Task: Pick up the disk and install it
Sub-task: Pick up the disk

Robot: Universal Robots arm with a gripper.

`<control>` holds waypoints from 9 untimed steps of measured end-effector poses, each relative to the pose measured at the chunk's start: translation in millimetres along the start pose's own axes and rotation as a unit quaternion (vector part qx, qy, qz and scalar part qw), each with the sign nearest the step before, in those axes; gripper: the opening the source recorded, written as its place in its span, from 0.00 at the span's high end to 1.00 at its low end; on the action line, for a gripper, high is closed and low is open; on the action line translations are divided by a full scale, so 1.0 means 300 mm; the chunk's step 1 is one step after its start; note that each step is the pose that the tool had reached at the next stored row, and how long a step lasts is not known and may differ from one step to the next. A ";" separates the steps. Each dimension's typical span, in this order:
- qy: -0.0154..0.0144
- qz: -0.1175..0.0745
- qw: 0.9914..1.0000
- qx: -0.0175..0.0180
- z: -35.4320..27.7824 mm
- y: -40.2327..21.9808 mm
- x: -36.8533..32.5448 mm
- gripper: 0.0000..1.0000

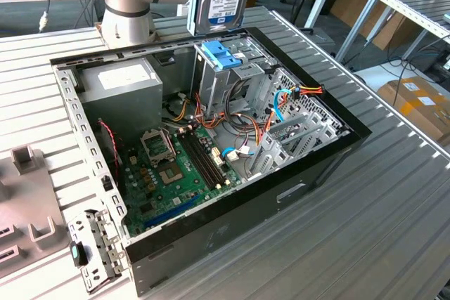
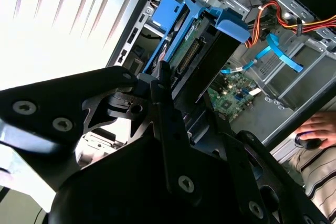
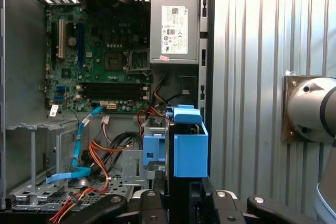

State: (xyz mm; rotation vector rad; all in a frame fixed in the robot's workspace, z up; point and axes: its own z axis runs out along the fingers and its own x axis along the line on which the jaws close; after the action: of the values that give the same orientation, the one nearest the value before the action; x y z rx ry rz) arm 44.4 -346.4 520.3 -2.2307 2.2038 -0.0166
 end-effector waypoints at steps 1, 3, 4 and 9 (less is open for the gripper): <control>0.000 0.000 1.000 0.000 0.000 -0.005 0.000 0.65; 0.000 0.000 1.000 0.000 0.000 -0.013 0.000 0.65; 0.000 0.000 1.000 0.000 0.000 -0.017 0.000 0.65; 0.000 0.000 1.000 0.000 0.000 -0.025 0.000 0.65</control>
State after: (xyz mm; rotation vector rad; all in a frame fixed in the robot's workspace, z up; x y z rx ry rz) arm 51.8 -346.4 520.3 -2.2306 2.2039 -0.0165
